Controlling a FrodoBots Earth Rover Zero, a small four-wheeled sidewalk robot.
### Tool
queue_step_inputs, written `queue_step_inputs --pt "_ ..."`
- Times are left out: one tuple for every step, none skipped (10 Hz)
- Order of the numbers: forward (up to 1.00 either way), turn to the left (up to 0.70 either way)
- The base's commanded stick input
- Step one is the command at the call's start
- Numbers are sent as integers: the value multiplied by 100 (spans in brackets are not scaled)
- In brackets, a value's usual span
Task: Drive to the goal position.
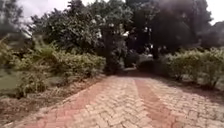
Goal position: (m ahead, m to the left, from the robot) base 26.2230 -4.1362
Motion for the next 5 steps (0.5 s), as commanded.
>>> queue_step_inputs --pt "70 -35" --pt "70 -19" --pt "70 -2" --pt "70 0" --pt "70 0"
